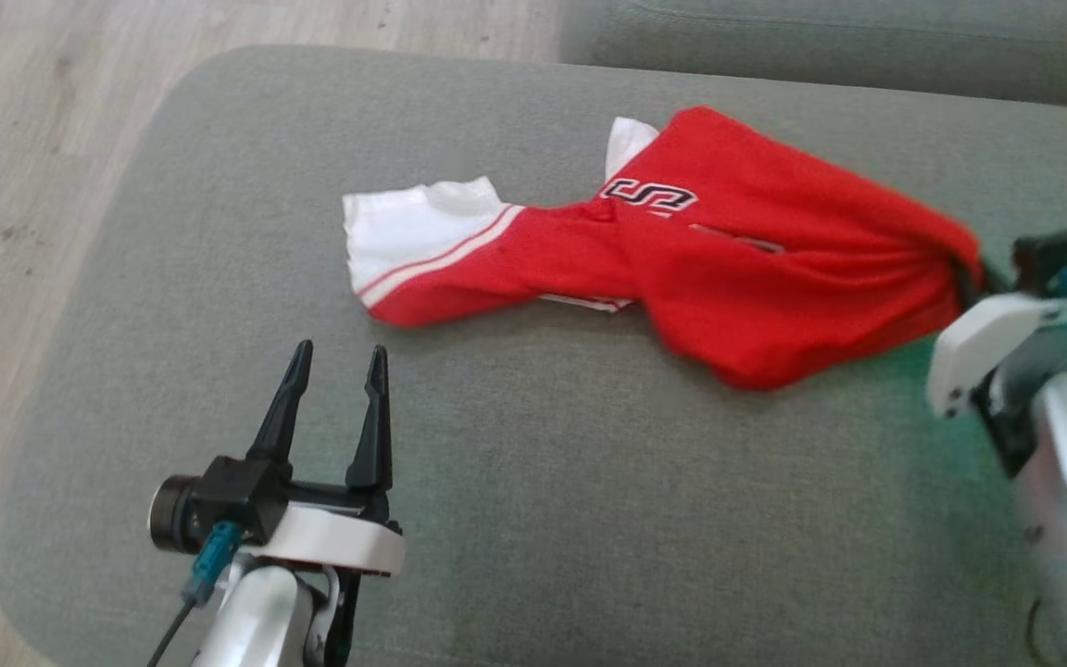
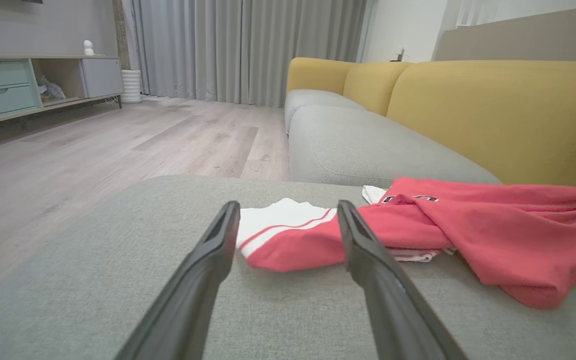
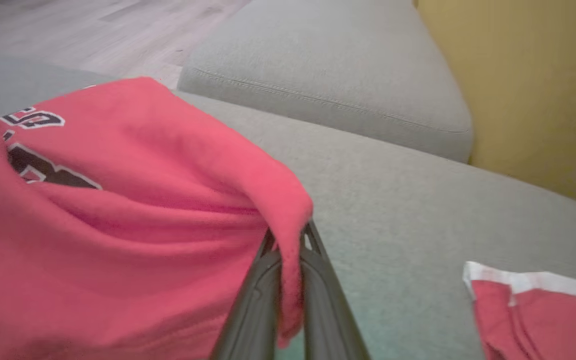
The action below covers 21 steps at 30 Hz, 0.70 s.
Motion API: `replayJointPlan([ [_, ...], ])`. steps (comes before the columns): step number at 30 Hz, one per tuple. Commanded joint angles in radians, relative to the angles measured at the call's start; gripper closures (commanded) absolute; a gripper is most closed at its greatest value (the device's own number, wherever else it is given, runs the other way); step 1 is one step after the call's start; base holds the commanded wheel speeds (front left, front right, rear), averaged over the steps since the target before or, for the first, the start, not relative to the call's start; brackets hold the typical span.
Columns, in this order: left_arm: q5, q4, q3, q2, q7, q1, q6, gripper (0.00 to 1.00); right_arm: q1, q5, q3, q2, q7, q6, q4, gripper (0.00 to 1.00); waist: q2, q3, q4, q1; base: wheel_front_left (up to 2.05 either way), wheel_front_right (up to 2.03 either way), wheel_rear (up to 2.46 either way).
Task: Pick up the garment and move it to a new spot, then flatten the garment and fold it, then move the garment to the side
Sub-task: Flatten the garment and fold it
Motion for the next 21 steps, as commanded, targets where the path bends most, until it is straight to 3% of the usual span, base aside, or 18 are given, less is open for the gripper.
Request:
replayJointPlan([
  [1, -0.001, -0.034, 0.027, 0.004, -0.005, -0.027, 0.004, 0.0, -0.059, -0.024, 0.004, -0.016, -0.005, 0.007, -0.036, 1.0, 0.0, 0.001, -0.009, 0.0, 0.0, 0.0, 0.0],
  [2, -0.001, -0.034, 0.026, 0.004, -0.005, -0.028, 0.003, 0.0, -0.07, -0.046, -0.008, -0.022, -0.013, 0.007, -0.036, 0.58, 0.0, 0.002, -0.014, 0.0, 0.0, 0.0, 0.0],
  [3, -0.001, -0.033, 0.025, 0.003, -0.005, -0.03, 0.002, 0.0, -0.079, -0.07, -0.024, -0.024, -0.019, 0.007, -0.035, 0.0, 0.0, 0.004, -0.017, 0.0, 0.0, 0.0, 0.0],
  [7, 0.001, -0.031, 0.026, 0.005, -0.005, -0.032, 0.0, 0.0, -0.097, -0.125, -0.062, 0.016, -0.06, 0.007, -0.039, 0.0, 0.0, 0.006, -0.031, 0.0, 0.0, 0.0, 0.0],
  [8, 0.003, -0.033, 0.031, 0.009, -0.005, -0.032, 0.001, 0.0, -0.095, -0.142, -0.076, 0.066, -0.103, 0.007, -0.047, 0.0, 0.0, 0.005, -0.047, 0.0, 0.0, 0.0, 0.0],
  [14, 0.006, -0.04, 0.041, 0.02, -0.005, -0.032, 0.001, 0.0, -0.032, -0.125, -0.067, 0.161, -0.237, 0.007, -0.09, 0.0, 0.0, -0.003, -0.095, 0.0, 0.0, 0.0, 0.0],
  [16, 0.005, -0.042, 0.044, 0.023, -0.005, -0.027, 0.001, 0.0, 0.013, -0.088, -0.037, 0.173, -0.268, 0.007, -0.123, 0.0, 0.0, -0.009, -0.118, 0.0, 0.0, 0.0, 0.0],
  [21, 0.003, -0.041, 0.05, 0.028, -0.005, -0.023, 0.0, 0.0, 0.17, 0.133, 0.116, 0.175, -0.294, 0.007, -0.273, 0.0, 0.0, -0.018, -0.166, 0.0, 0.0, 0.0, 0.0],
])
